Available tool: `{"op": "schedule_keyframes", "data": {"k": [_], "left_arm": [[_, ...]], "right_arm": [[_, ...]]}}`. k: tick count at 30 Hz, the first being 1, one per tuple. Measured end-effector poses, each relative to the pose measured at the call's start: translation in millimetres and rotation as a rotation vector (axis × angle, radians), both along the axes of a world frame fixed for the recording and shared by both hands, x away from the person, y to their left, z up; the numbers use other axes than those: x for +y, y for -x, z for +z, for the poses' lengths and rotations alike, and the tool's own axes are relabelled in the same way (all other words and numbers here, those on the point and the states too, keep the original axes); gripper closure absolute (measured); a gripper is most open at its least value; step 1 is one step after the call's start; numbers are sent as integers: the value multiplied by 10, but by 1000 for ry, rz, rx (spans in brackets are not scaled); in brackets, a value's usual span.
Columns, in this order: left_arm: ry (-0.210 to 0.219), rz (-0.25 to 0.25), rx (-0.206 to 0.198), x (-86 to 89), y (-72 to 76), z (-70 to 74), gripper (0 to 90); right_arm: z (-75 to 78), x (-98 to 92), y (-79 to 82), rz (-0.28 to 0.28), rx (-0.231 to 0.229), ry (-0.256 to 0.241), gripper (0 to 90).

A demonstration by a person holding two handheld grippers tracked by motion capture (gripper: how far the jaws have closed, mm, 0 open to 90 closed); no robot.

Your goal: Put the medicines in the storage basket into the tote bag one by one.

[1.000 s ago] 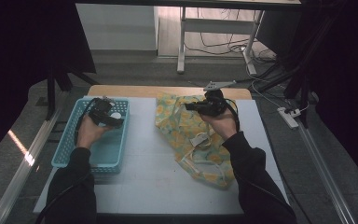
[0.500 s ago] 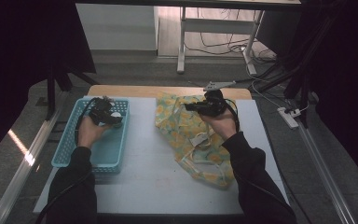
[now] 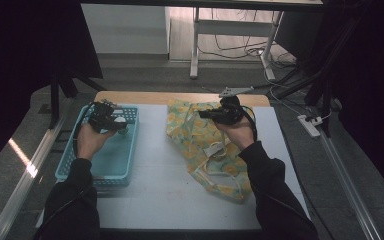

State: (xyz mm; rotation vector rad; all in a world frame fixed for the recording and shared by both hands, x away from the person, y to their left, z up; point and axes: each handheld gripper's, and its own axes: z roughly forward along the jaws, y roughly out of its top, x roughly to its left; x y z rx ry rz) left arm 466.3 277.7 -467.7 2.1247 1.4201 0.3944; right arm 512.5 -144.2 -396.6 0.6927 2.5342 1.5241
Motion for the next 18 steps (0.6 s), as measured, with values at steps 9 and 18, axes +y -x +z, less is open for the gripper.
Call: {"op": "schedule_keyframes", "data": {"k": [9,18], "left_arm": [[43,-25,-35,-31,185,262,510],[71,-93,-69,-164,408,459,510]], "right_arm": [[5,24,3,3,2,-3,893],[11,63,20,10,1,-5,893]]}}
